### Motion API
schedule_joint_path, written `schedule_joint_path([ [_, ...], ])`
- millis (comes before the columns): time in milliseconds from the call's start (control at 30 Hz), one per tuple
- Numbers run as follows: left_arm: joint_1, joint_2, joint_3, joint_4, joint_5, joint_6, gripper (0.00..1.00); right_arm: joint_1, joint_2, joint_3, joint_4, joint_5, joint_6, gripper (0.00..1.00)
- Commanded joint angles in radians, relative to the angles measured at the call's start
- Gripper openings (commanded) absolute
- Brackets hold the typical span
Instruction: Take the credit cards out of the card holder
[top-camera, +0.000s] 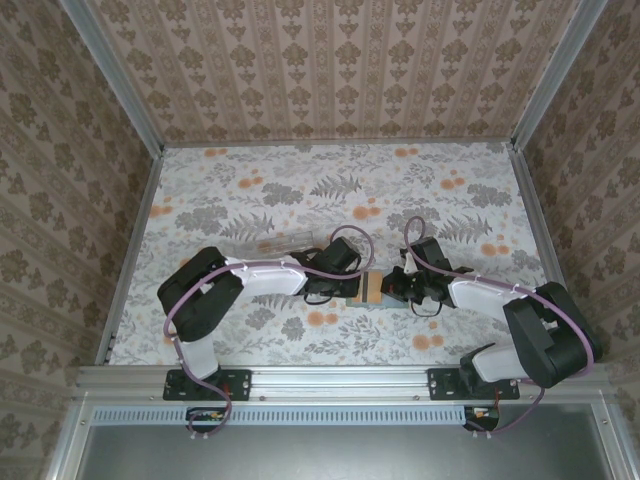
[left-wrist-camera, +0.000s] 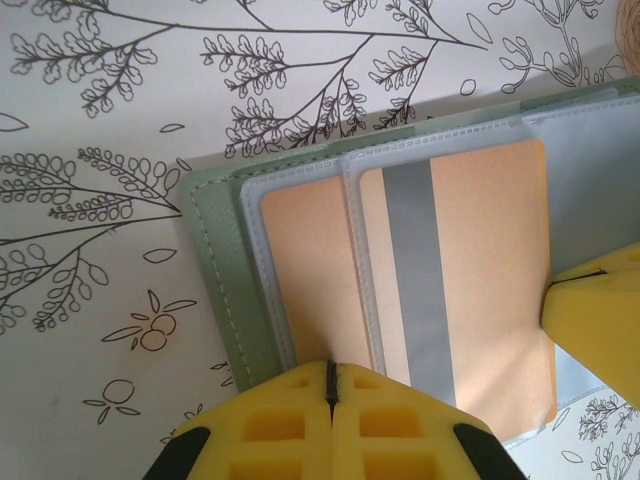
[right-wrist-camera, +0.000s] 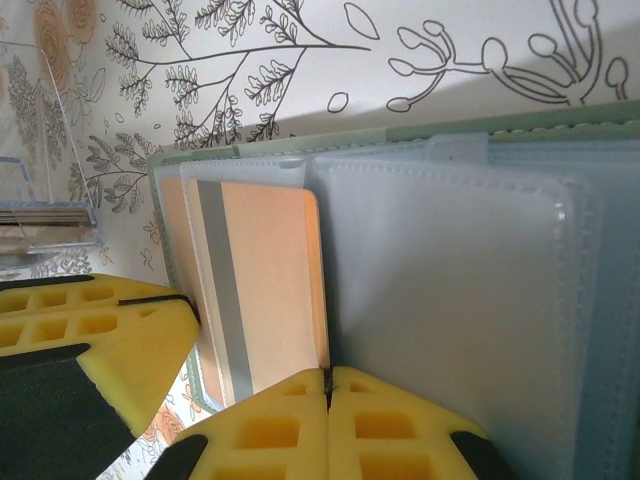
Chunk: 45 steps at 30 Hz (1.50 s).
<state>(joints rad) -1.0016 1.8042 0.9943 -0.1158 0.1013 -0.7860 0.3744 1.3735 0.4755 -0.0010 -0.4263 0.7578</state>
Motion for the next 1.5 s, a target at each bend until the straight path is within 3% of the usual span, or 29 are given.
schedule_joint_path([
  [0, 0.007, 0.008, -0.027, -0.083, -0.018, -0.007, 0.00, -0.007, -0.007, -0.010, -0.063, 0.024, -0.022, 0.00],
  [233, 0.009, 0.011, -0.028, -0.080, -0.017, -0.005, 0.00, -0.031, -0.057, -0.006, -0.139, 0.073, -0.048, 0.00],
  [667, 0.007, -0.003, -0.019, -0.077, -0.009, -0.001, 0.00, -0.047, -0.066, -0.021, -0.101, 0.025, -0.045, 0.00],
  [1133, -0.011, -0.084, 0.037, -0.118, -0.030, 0.036, 0.06, 0.027, 0.060, 0.057, -0.011, 0.012, 0.003, 0.00],
  [1467, -0.019, -0.120, 0.067, -0.184, -0.094, 0.052, 0.07, 0.040, 0.031, 0.069, -0.046, 0.032, -0.001, 0.00],
])
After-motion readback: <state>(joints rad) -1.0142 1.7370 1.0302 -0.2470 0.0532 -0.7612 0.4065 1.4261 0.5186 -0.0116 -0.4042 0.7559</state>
